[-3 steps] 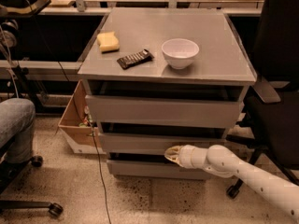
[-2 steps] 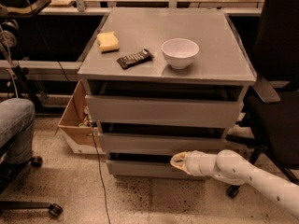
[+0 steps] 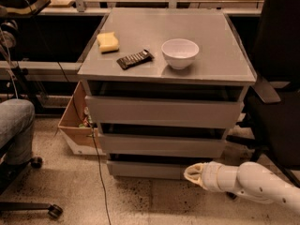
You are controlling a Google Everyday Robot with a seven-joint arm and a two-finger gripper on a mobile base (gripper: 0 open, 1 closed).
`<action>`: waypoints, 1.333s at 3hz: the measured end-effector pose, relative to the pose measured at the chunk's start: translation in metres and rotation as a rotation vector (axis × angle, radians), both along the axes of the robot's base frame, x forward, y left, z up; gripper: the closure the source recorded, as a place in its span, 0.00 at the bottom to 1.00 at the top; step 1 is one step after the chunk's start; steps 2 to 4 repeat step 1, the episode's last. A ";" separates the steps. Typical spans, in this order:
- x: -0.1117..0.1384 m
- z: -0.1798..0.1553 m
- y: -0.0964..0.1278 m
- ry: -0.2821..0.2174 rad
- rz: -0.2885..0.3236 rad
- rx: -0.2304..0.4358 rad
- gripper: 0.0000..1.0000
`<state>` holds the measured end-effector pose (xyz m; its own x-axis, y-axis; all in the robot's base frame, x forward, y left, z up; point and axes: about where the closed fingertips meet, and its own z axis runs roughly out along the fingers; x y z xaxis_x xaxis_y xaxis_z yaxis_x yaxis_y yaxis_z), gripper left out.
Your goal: Close middle drawer
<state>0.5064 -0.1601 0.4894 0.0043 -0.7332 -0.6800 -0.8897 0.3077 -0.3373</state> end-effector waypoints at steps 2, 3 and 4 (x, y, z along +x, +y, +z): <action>-0.001 0.000 -0.001 0.000 0.000 -0.002 0.59; -0.001 0.000 -0.001 0.000 0.000 -0.002 0.59; -0.001 0.000 -0.001 0.000 0.000 -0.002 0.59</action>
Offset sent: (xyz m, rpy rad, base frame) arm 0.0000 0.0000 0.0000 0.0000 0.0000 0.0000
